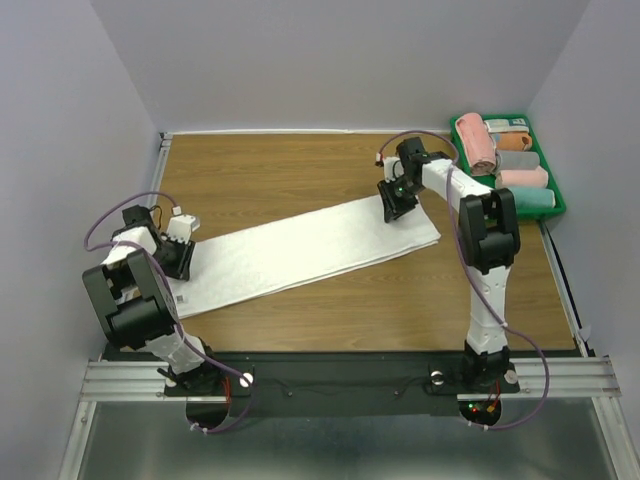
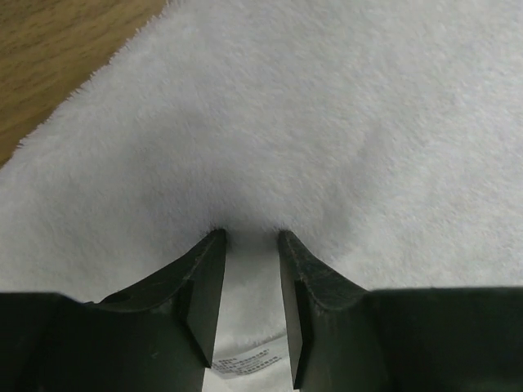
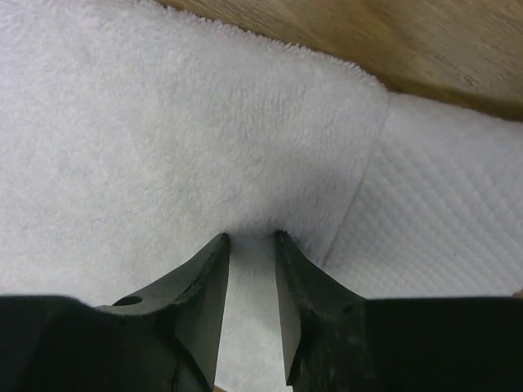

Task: Roll the towels
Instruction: Fold the towel

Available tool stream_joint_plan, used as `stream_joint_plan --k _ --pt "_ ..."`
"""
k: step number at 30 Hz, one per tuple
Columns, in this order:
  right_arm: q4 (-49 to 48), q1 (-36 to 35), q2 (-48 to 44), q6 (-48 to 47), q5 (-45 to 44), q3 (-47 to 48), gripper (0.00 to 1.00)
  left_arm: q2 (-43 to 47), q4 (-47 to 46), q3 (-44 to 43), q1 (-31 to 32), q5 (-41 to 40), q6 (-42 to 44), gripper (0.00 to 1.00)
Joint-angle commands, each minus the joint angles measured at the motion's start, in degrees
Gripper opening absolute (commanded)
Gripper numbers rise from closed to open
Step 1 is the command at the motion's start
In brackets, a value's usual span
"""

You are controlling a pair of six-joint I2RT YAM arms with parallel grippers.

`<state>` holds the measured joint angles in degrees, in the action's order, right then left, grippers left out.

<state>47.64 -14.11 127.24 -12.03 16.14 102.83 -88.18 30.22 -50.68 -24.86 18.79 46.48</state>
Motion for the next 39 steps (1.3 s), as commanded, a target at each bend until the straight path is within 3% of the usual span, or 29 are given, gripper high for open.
stream_joint_plan --k 1,8,11,16,17,21,24,29,33,39 --pt "-1.9 1.6 -1.2 -1.3 -2.4 -7.4 0.35 -4.1 -4.0 -4.0 0.1 -2.1 -6.1 0.43" --pt "-3.4 1.5 -9.5 -2.0 0.2 -26.8 0.35 -21.8 -8.0 -17.5 7.3 -3.1 -11.3 0.41" --pt "-3.3 0.8 -12.5 -2.3 3.6 -33.8 0.35 -31.3 -7.5 -29.7 12.9 -3.1 -14.0 0.41" --pt "-1.0 -6.7 -17.2 -4.2 9.8 -39.5 0.35 -47.7 -1.6 -60.4 20.1 0.4 -17.7 0.44" --pt "0.2 -7.7 -18.0 -4.4 13.8 -40.1 0.36 -49.3 0.8 -69.6 20.6 1.9 -18.4 0.48" --pt "7.2 -10.1 -20.7 -9.6 24.5 -38.2 0.41 -51.6 3.1 -82.2 22.0 4.2 -20.2 0.55" --pt "10.0 -9.9 -24.8 -10.8 23.5 -35.6 0.41 -44.6 1.6 -75.6 22.1 4.1 -19.1 0.56" --pt "9.1 -5.4 -26.2 -10.8 18.8 -29.6 0.41 -29.0 -3.3 -55.2 22.4 2.8 -19.4 0.56" --pt "5.4 -3.7 -22.8 -9.7 10.2 -27.8 0.38 -23.4 -4.7 -41.8 23.5 5.0 -18.9 0.57" --pt "1.4 -3.7 -20.2 -7.1 6.7 -30.6 0.38 -19.9 -11.1 -30.3 28.5 0.7 -22.6 0.54"
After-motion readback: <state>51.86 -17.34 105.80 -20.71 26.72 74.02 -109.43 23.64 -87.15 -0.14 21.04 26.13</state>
